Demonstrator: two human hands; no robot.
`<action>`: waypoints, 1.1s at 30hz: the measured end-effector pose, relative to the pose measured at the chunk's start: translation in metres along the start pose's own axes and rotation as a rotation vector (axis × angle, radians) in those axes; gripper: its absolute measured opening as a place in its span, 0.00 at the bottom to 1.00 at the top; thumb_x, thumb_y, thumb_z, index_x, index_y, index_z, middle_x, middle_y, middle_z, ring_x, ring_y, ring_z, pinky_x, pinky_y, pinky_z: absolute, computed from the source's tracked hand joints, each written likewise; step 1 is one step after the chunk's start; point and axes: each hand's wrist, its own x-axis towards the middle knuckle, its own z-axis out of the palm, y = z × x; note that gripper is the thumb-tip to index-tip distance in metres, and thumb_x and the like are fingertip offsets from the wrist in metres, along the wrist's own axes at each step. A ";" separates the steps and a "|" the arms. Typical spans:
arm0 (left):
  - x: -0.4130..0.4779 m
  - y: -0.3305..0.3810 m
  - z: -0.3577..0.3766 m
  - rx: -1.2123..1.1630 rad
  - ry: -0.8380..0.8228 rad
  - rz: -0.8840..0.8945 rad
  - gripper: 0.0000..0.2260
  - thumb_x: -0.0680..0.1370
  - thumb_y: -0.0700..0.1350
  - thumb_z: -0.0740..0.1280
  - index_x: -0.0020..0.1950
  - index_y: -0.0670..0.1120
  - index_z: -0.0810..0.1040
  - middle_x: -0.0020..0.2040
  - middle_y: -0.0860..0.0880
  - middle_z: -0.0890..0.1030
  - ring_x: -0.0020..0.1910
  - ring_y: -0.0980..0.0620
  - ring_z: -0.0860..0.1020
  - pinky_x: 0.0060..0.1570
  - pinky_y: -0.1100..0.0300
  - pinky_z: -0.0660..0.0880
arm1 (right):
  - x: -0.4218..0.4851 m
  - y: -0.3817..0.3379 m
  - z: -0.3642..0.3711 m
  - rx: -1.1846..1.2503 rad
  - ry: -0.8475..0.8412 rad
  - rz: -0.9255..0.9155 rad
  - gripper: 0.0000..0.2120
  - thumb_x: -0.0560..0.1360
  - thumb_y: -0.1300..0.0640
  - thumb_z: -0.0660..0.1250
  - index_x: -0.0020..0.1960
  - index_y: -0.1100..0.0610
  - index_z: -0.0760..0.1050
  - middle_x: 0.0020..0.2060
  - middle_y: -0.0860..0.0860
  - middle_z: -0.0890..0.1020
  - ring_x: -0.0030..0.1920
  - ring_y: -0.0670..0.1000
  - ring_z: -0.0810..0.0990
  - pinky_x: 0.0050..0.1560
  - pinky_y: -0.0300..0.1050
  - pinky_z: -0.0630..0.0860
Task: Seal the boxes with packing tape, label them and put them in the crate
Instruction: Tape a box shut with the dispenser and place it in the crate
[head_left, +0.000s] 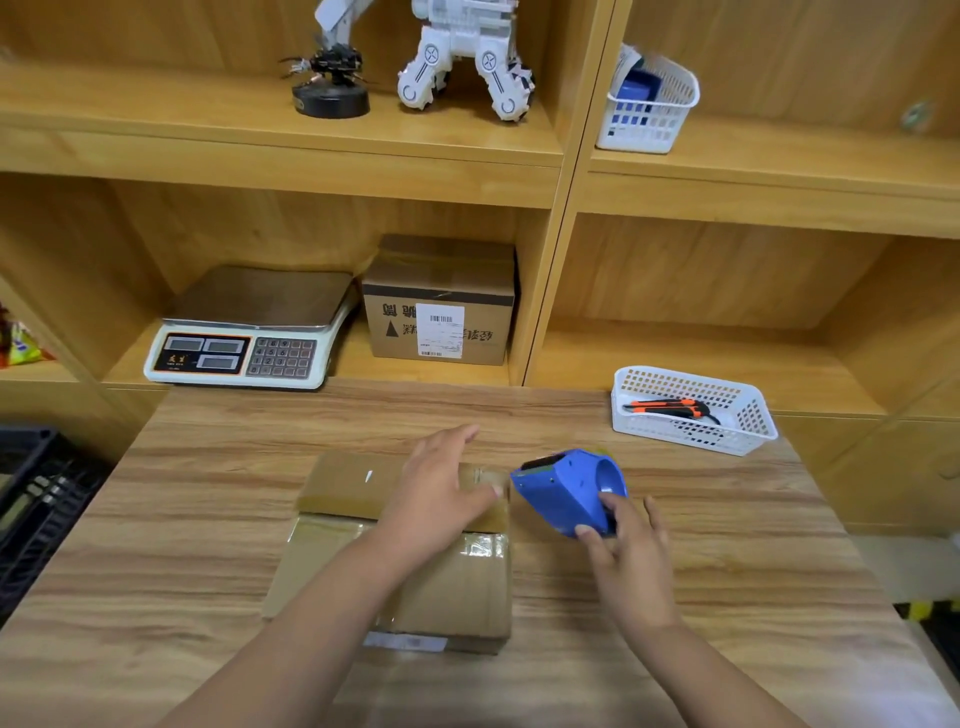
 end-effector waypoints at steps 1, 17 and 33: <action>0.000 0.004 0.000 -0.034 -0.004 0.005 0.30 0.73 0.49 0.70 0.73 0.51 0.63 0.68 0.55 0.68 0.69 0.57 0.61 0.69 0.56 0.61 | -0.001 -0.007 -0.002 0.009 0.036 -0.078 0.15 0.72 0.60 0.70 0.58 0.63 0.76 0.50 0.54 0.82 0.64 0.56 0.68 0.70 0.36 0.46; -0.001 0.016 -0.035 -0.122 0.002 0.055 0.19 0.72 0.44 0.71 0.61 0.59 0.75 0.54 0.64 0.76 0.62 0.62 0.65 0.63 0.63 0.61 | -0.010 -0.045 -0.017 -0.017 0.051 -0.486 0.17 0.71 0.49 0.62 0.54 0.59 0.76 0.41 0.48 0.82 0.52 0.44 0.73 0.72 0.44 0.50; -0.001 0.020 -0.032 -0.336 -0.009 -0.228 0.08 0.73 0.42 0.71 0.33 0.51 0.82 0.30 0.58 0.81 0.30 0.60 0.73 0.31 0.66 0.69 | 0.009 -0.051 -0.040 0.018 -0.093 -0.385 0.17 0.70 0.42 0.51 0.43 0.51 0.73 0.36 0.46 0.78 0.44 0.43 0.68 0.43 0.34 0.60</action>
